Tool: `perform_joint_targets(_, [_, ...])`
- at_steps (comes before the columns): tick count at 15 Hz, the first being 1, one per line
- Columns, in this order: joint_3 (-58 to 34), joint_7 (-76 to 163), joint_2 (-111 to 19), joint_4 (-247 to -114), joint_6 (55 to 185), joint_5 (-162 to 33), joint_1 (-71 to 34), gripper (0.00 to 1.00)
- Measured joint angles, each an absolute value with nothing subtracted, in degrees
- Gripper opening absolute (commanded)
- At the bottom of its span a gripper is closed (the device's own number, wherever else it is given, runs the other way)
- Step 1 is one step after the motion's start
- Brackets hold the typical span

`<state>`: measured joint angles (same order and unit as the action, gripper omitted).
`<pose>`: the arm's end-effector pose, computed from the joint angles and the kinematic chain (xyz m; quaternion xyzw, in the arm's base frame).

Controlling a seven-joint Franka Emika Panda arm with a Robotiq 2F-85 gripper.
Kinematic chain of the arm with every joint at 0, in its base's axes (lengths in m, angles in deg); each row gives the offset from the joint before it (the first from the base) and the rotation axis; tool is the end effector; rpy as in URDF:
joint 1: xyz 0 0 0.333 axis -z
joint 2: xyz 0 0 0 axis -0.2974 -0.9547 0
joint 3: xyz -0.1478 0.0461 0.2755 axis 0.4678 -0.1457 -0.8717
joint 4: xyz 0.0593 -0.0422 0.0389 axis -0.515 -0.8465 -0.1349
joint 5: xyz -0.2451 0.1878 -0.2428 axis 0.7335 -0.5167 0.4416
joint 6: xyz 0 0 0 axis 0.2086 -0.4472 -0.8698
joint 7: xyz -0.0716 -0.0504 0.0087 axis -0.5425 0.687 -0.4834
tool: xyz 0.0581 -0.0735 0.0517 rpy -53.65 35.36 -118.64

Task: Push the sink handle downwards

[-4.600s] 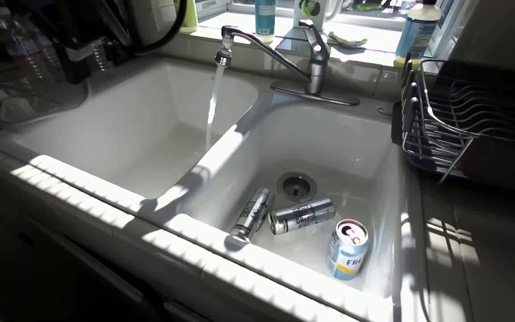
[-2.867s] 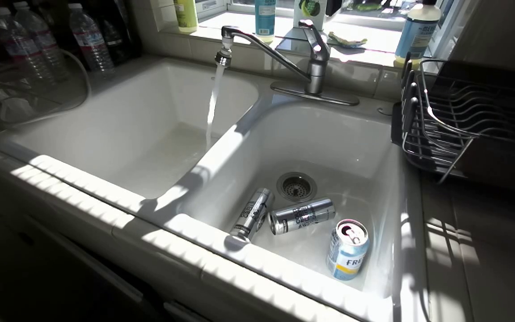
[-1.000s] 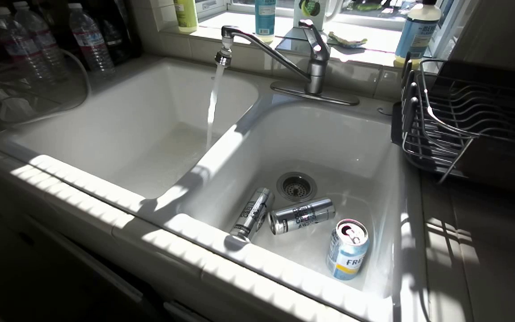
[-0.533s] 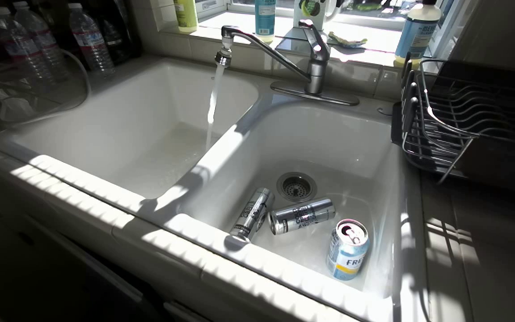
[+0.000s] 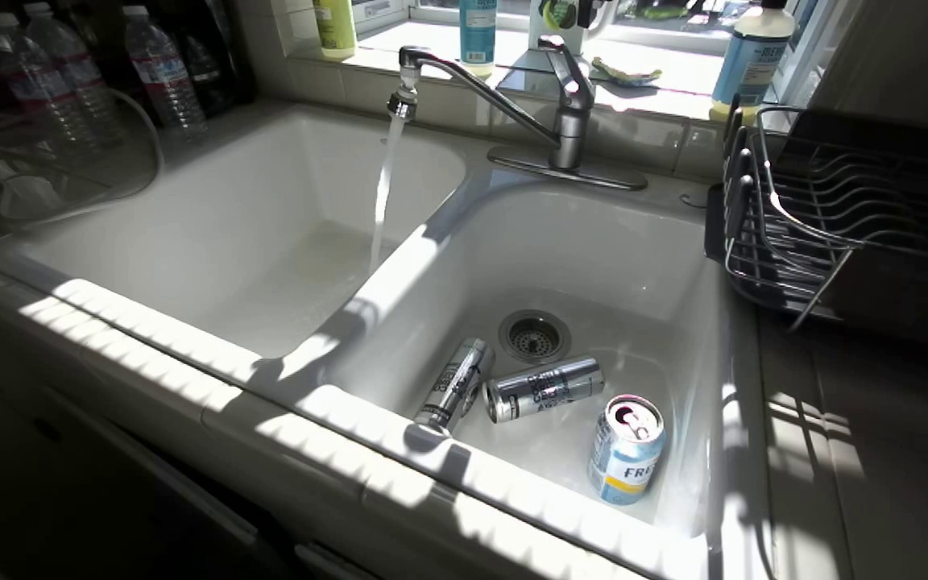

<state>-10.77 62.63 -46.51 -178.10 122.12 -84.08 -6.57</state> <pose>0.6691 -0.1801 0.5279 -0.9565 0.0828 -0.2766 0.0409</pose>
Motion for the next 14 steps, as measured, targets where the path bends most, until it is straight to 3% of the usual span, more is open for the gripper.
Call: perform_joint_targets(14, [-12.47, 61.50, -47.70, -178.72, 121.99, -83.61, -6.45, 0.00])
